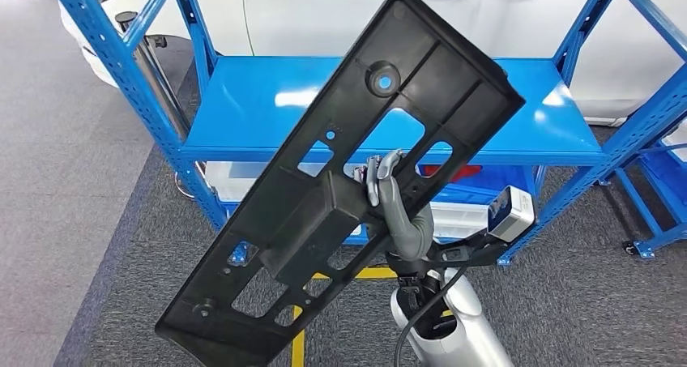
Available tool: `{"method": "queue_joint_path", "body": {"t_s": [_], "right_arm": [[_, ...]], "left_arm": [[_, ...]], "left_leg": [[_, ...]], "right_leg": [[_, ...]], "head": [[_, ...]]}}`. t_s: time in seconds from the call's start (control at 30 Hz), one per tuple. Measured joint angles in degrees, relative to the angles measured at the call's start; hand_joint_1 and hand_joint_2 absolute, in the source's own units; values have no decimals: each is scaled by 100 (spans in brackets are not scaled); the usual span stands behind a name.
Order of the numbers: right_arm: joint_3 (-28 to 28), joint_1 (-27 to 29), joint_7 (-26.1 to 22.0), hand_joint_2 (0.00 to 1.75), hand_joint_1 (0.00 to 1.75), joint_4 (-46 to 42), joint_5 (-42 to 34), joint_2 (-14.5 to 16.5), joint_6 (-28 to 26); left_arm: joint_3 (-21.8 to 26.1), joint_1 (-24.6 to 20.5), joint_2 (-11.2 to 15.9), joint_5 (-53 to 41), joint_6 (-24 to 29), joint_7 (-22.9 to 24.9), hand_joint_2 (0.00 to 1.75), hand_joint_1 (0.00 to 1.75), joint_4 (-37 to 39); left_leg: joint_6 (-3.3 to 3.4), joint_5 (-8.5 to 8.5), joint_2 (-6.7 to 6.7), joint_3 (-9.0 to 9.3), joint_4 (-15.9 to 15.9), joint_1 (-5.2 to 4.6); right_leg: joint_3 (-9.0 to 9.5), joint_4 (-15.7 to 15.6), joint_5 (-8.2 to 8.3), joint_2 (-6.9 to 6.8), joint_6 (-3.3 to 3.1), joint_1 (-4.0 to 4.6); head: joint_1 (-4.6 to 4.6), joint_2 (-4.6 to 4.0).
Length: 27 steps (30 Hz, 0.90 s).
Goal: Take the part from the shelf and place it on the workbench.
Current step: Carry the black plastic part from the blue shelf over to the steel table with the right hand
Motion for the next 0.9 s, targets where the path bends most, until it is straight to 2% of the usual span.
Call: {"method": "queue_joint_path", "body": {"t_s": [0.03,0.07,0.1,0.17,0.2,0.23,0.27,0.3,0.33,0.37,0.4,0.43,0.5,0.53,0.57,0.6,0.67,0.7,0.73,0.77,0.8,0.87,0.9], "right_arm": [[-1,-2,0,175,175,-1,0,-4,1],[-2,-4,0,175,175,-1,0,-9,0],[-4,-6,0,175,175,-2,0,-14,0],[-5,0,0,175,175,-2,0,-26,1],[-6,5,0,175,175,-1,0,-34,1],[-6,8,0,175,175,1,0,-43,1],[-6,8,0,175,175,3,0,-53,1],[-6,7,0,175,175,5,0,-62,2],[-6,4,0,175,175,5,0,-70,4],[-6,1,1,175,175,5,0,-75,5],[-6,-2,1,175,175,5,-1,-79,8],[-6,-5,1,175,175,4,-2,-81,10],[-6,-7,0,175,175,4,-4,-83,19],[-6,-11,0,175,175,4,-4,-84,24],[-6,-16,0,175,175,4,-4,-85,30],[-6,-21,0,175,175,4,-4,-85,36],[-6,-28,0,175,175,4,-4,-86,48],[-6,-27,0,175,175,4,-4,-86,52],[-6,-26,0,175,175,4,-4,-86,55],[-6,-25,0,175,175,4,-5,-86,57],[-6,-25,0,175,175,4,-5,-86,59],[-6,-27,0,175,175,4,-5,-86,61],[-6,-29,1,175,175,4,-4,-87,62]], "left_arm": [[0,1,-2,1,1,-1,175,0,0],[0,1,-4,2,3,-4,175,0,0],[0,0,-7,3,5,-8,175,0,0],[0,3,-6,11,8,-16,175,0,0],[0,8,-7,16,8,-20,175,0,0],[0,13,-7,21,7,-22,175,0,0],[0,17,-8,25,4,-26,175,0,0],[0,20,-8,27,1,-30,175,0,0],[0,22,-8,29,-3,-32,175,0,0],[0,21,-9,31,-5,-34,175,0,0],[0,19,-10,34,-6,-36,175,0,0],[0,18,-12,37,-6,-38,175,0,0],[0,19,-16,42,-7,-40,175,0,0],[0,21,-17,43,-8,-41,175,0,0],[0,23,-19,44,-8,-42,175,0,0],[0,25,-18,44,-8,-43,175,0,0],[0,29,-17,46,-8,-44,175,0,0],[0,30,-17,47,-8,-44,175,0,0],[0,31,-18,48,-8,-45,175,0,0],[0,31,-18,49,-8,-45,175,0,0],[0,31,-18,49,-8,-46,175,0,0],[0,23,-17,49,-8,-46,175,0,0],[0,18,-17,49,-8,-48,175,0,0]], "left_leg": [[36,36,8,-19,-26,12],[80,86,17,-52,-46,26],[114,140,27,-97,-64,38],[149,228,34,-218,-57,27],[147,271,35,-285,-48,23],[142,308,35,-349,-36,22],[133,341,35,-409,-20,22],[121,368,34,-462,1,22],[105,389,33,-503,25,22],[82,410,31,-541,47,19],[54,434,30,-566,62,16],[21,460,30,-584,71,16],[-52,522,29,-601,61,14],[-81,510,23,-619,79,18],[-107,419,19,-660,165,20],[-130,235,14,-740,369,25],[-168,-271,13,-973,1067,45],[-186,-453,14,-1069,1419,51],[-197,-521,14,-1090,1623,53],[-200,-479,14,-1007,1616,53],[-194,-357,14,-813,1388,53],[-153,-121,12,-249,552,43],[-122,-55,9,-53,236,30]], "right_leg": [[-28,33,-32,9,33,-3],[-84,146,-150,17,65,-8],[-177,374,-356,25,93,-15],[-415,1079,-867,31,138,-35],[-487,1381,-1014,30,154,-41],[-477,1523,-1042,30,163,-46],[-366,1458,-961,30,165,-52],[-148,1180,-812,29,158,-57],[122,776,-690,29,141,-60],[367,397,-617,31,116,-49],[530,123,-579,33,86,-32],[598,-19,-586,35,54,-13],[570,-53,-543,37,-22,2],[553,-74,-510,28,-65,-9],[527,-92,-465,18,-115,-23],[492,-110,-417,7,-158,-37],[394,-108,-336,-9,-209,-31],[339,-103,-297,-13,-214,-24],[285,-95,-259,-13,-212,-19],[233,-84,-224,-13,-204,-16],[187,-73,-194,-11,-192,-15],[115,-40,-148,-8,-155,-8],[93,-30,-125,-8,-127,-3]], "head": [[1,0],[1,-1],[1,-1],[1,-1],[1,0],[1,0],[1,-1],[1,-1],[1,-1],[1,-1],[1,-1],[1,-1],[1,-1],[1,-1],[1,-1],[1,-1],[1,-1],[1,-1],[1,-1],[0,-1],[-1,-1],[-1,-1],[0,-1]]}}
